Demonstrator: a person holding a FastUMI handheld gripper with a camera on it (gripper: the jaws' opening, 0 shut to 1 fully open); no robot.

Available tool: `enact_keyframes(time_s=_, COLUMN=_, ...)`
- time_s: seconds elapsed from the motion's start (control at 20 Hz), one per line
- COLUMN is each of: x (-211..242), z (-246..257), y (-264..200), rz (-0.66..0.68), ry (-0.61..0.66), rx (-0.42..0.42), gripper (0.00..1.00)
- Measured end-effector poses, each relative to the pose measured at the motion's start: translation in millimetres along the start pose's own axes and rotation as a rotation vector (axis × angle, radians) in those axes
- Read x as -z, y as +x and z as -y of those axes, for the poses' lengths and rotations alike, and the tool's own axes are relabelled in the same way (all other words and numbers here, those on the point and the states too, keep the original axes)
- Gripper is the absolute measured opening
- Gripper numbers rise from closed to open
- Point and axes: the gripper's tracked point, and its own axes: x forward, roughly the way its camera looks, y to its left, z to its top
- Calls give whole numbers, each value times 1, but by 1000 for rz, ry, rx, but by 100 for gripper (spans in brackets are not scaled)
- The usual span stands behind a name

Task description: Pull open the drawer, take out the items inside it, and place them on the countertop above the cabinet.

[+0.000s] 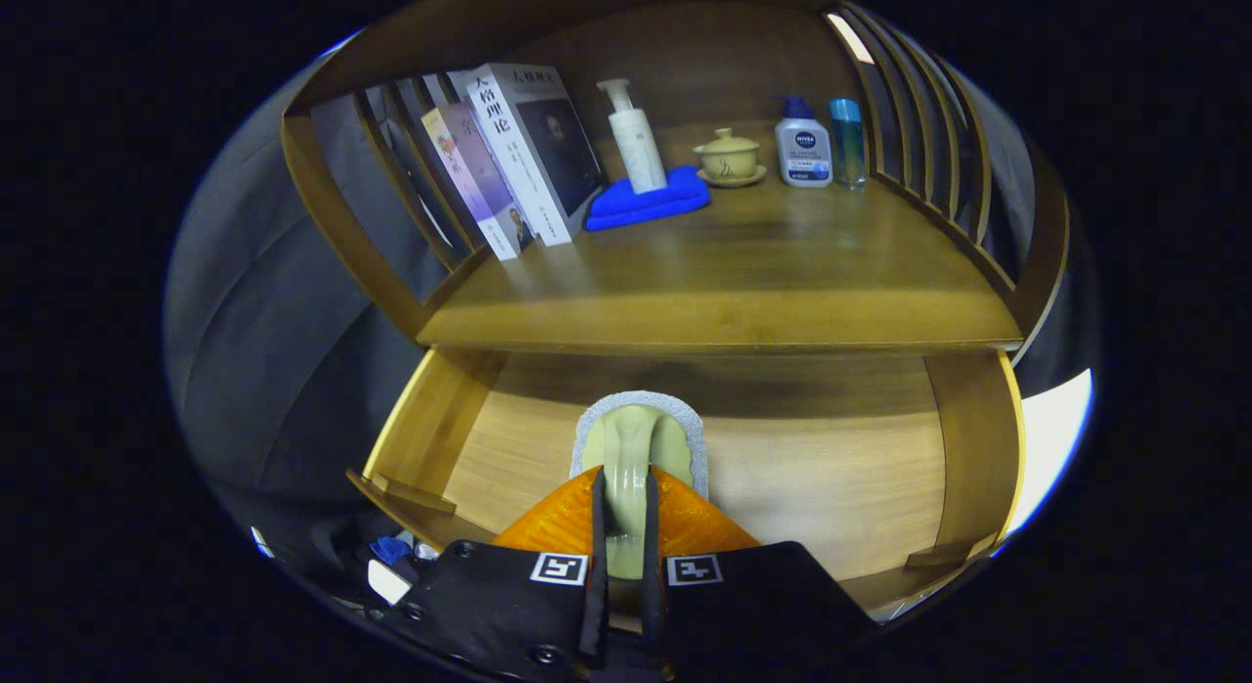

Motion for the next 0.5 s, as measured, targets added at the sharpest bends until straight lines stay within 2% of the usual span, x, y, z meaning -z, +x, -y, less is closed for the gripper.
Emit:
enact_keyframes(time_s=0.25, x=-31, z=-10, y=-26, rz=80, ry=12, rx=-30, gripper=15)
enact_keyframes(time_s=0.5, x=-72, z=-3, y=-21, rz=147, ry=-8, rx=8, gripper=15)
